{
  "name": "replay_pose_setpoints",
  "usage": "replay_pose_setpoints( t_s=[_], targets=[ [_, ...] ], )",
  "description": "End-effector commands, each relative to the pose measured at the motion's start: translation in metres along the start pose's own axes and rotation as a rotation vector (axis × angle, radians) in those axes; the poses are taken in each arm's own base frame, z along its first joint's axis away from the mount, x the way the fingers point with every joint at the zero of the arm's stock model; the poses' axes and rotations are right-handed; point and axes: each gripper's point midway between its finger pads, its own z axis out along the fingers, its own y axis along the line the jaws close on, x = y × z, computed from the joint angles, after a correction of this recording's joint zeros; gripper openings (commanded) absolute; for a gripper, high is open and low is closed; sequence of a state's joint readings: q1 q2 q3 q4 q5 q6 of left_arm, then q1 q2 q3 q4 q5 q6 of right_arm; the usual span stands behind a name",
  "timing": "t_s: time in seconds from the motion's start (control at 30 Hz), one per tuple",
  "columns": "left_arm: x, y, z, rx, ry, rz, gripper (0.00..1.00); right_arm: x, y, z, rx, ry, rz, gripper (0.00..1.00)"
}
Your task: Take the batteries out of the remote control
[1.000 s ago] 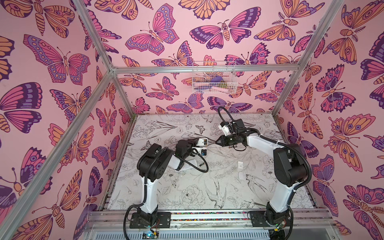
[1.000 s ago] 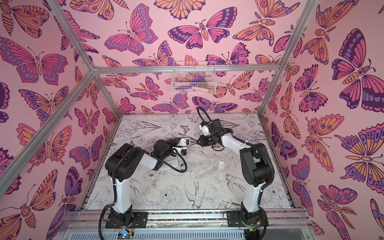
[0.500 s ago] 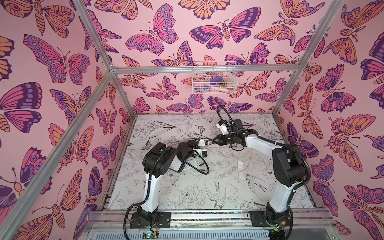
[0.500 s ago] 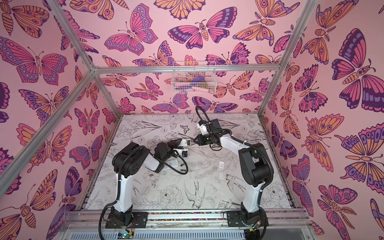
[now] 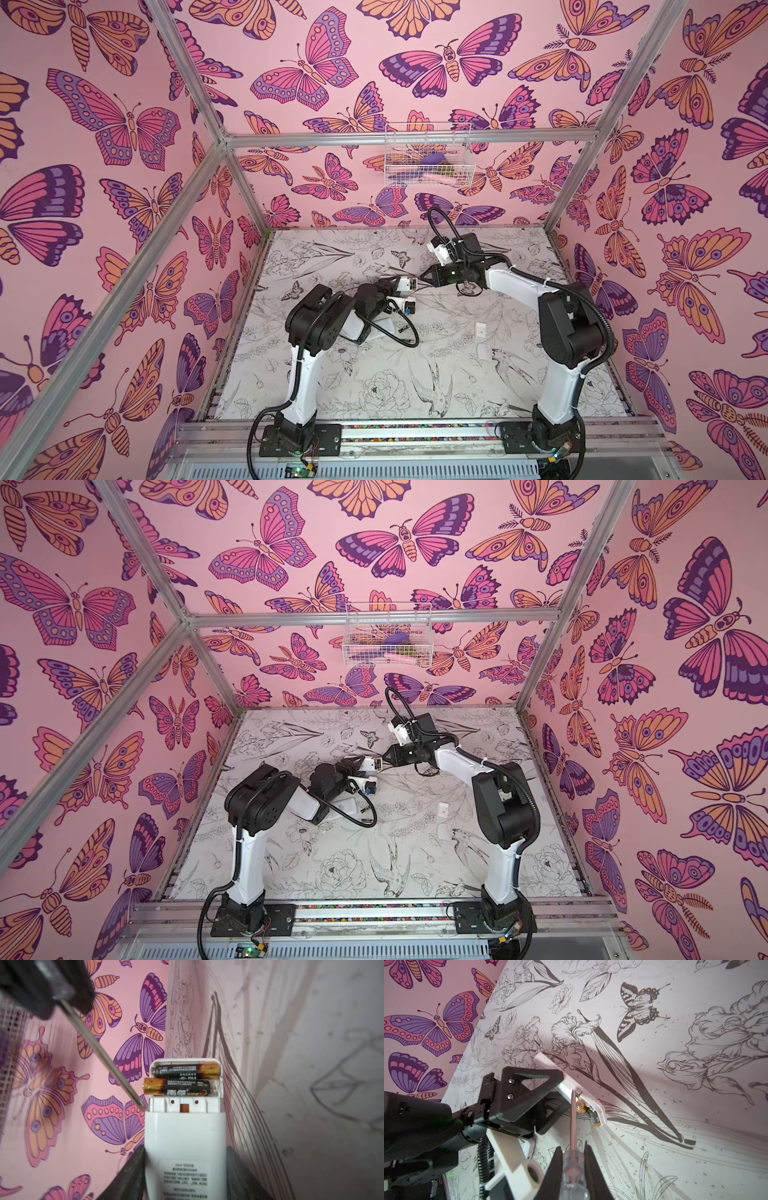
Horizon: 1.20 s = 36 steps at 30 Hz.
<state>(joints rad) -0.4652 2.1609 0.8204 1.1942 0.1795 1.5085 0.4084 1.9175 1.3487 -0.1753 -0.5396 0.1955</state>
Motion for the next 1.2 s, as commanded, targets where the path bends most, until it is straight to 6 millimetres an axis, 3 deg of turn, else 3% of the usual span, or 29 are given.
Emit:
replay_pose_setpoints(
  t_s=[0.0,0.3,0.57,0.73,0.87,1.17],
  targets=[
    [0.002,0.011,0.005,-0.036,0.016,0.302,0.00,0.019,0.003,-0.003,0.001,0.049,-0.002,0.00],
    [0.007,0.018,0.008,-0.037,0.035,0.287,0.00,0.021,0.000,-0.010,0.019,0.042,0.012,0.00],
    [0.034,0.056,0.019,-0.033,0.167,0.124,0.00,-0.014,0.005,-0.051,0.006,-0.115,0.031,0.00],
    [0.050,0.077,0.017,0.065,0.282,-0.082,0.00,-0.013,0.004,-0.065,0.053,-0.129,0.013,0.00],
    [0.056,0.092,-0.002,0.148,0.386,-0.298,0.00,-0.010,0.000,-0.067,0.070,-0.144,0.048,0.00],
    [0.042,0.057,-0.051,0.476,0.646,-0.942,0.00,0.004,-0.002,-0.063,0.090,-0.114,0.095,0.00]
  ],
)
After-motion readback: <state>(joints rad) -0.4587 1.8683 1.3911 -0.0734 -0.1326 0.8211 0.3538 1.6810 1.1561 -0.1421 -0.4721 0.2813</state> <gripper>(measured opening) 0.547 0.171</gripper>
